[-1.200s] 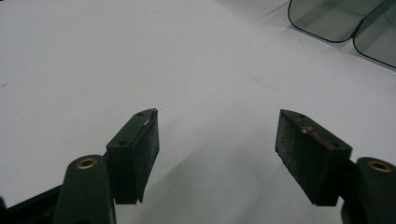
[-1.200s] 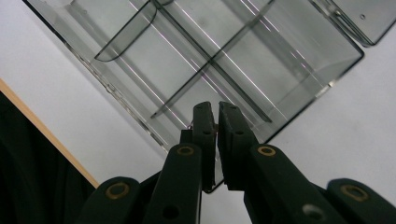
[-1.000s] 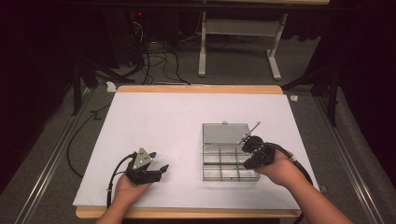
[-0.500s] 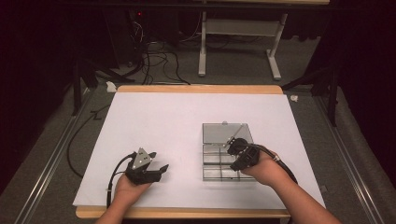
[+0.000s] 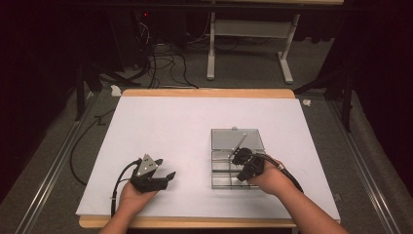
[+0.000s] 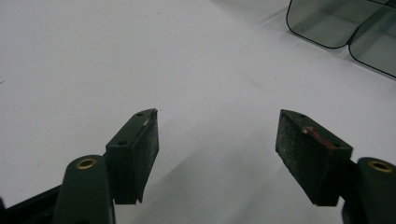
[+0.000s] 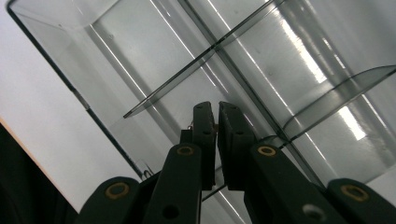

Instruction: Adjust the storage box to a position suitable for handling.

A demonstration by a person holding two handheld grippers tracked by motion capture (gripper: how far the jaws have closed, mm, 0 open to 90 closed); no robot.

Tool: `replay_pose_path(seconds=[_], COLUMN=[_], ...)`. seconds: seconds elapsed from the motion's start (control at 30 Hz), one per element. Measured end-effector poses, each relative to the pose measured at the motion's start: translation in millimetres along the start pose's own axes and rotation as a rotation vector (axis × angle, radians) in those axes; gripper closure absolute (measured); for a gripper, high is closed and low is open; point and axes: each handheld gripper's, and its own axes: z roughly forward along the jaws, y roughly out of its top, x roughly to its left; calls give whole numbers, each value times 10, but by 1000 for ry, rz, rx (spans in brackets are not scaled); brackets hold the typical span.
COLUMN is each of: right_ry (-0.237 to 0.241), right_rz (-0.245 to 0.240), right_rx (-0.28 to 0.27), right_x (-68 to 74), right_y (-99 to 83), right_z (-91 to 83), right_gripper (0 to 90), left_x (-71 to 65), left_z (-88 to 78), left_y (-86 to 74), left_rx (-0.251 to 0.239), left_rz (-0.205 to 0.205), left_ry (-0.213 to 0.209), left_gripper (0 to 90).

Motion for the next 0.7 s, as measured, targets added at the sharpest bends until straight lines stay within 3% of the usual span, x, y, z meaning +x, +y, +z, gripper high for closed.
replay_pose_path(seconds=[0.4, 0.7], right_ry=[0, 0], right_rz=[-6, 3], right_rx=[23, -17], right_x=[4, -10], right_y=[2, -22], right_z=[112, -56], right_gripper=[839, 811], left_x=[1, -1], left_z=[0, -1], left_y=[-1, 0], left_rx=[-2, -2], left_rz=[2, 3], left_ry=[-2, -2], left_gripper=[305, 305])
